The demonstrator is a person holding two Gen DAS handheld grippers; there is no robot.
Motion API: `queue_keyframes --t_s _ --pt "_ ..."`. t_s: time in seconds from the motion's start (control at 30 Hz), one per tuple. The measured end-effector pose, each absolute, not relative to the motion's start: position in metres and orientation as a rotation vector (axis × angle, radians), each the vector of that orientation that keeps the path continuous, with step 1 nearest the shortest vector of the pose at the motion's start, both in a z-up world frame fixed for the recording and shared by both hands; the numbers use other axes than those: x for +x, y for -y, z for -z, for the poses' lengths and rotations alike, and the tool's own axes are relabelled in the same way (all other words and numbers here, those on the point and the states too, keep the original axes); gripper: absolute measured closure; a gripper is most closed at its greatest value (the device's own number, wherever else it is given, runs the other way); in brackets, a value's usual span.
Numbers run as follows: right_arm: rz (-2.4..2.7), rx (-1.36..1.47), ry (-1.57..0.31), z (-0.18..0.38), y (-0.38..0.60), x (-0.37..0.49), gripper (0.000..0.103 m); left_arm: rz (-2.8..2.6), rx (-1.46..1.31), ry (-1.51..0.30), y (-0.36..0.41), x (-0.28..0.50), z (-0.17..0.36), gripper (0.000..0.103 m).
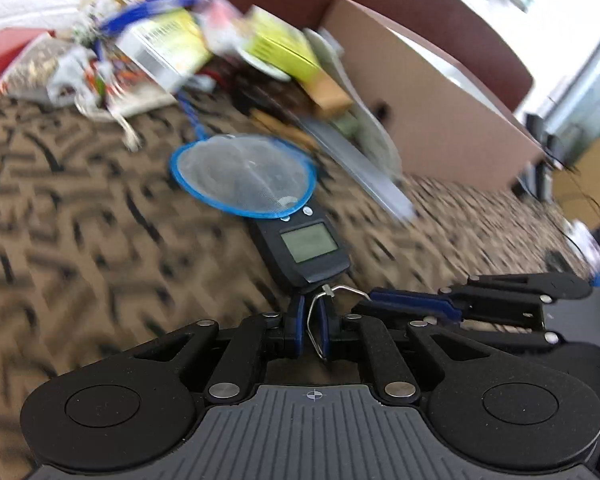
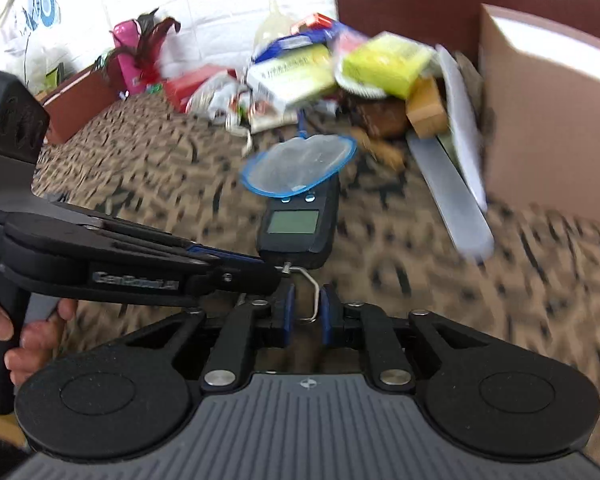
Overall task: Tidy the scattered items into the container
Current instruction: 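Lift the scale with both grippers and pull it away from the pile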
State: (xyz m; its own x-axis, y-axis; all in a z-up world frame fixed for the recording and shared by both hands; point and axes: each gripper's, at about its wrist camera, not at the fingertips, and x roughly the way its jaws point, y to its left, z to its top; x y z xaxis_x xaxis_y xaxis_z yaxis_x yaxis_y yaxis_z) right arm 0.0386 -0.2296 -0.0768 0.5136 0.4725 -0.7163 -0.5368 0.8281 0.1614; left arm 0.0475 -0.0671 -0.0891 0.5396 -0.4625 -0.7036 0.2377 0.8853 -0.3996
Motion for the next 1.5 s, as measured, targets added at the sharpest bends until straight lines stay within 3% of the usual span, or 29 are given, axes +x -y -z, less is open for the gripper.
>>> queue_keyframes --t_s 0.13,0.27,0.3,0.37,0.5,0.77,1.0,1.17,1.27,1.3,1.5 --pt "-0.584 -0.086 -0.842 0.072 0.254 0.004 0.093 0.493 -0.292 -0.935 0.08 0.023 0.088 0.078" --pt "-0.543 -0.069 -0.808 0.066 0.263 -0.006 0.086 0.474 -0.344 -0.945 0.077 0.025 0.09 0.077" --pt "-0.533 -0.071 -0.795 0.064 0.262 -0.006 0.082 0.459 -0.375 -0.945 0.073 0.028 0.091 0.07" --pt "-0.528 -0.072 -0.767 0.062 0.259 -0.004 0.056 0.442 -0.423 -0.945 0.066 0.035 0.091 0.057" --pt "-0.563 -0.098 -0.746 0.06 0.247 0.001 0.051 0.394 -0.486 -0.917 0.057 0.044 0.084 0.022" --pt "-0.579 -0.104 -0.752 0.07 0.219 0.02 0.043 0.336 -0.356 -0.888 0.064 0.071 0.08 0.024" --pt "-0.55 -0.115 -0.78 0.081 0.23 0.029 0.05 0.222 -0.431 -0.884 0.036 0.083 0.08 0.022" --pt "-0.529 -0.124 -0.772 0.079 0.226 0.031 0.041 0.316 -0.435 -0.945 0.062 0.074 0.08 0.02" --pt "-0.532 -0.147 -0.752 0.082 0.215 0.035 0.042 0.332 -0.44 -0.957 0.072 0.07 0.08 0.02" --pt "-0.525 -0.156 -0.75 0.084 0.214 0.037 0.048 0.336 -0.441 -0.963 0.075 0.068 0.08 0.02" --pt "-0.43 -0.181 -0.766 0.079 0.239 0.027 0.048 0.333 -0.438 -0.974 0.083 0.067 0.08 0.015"
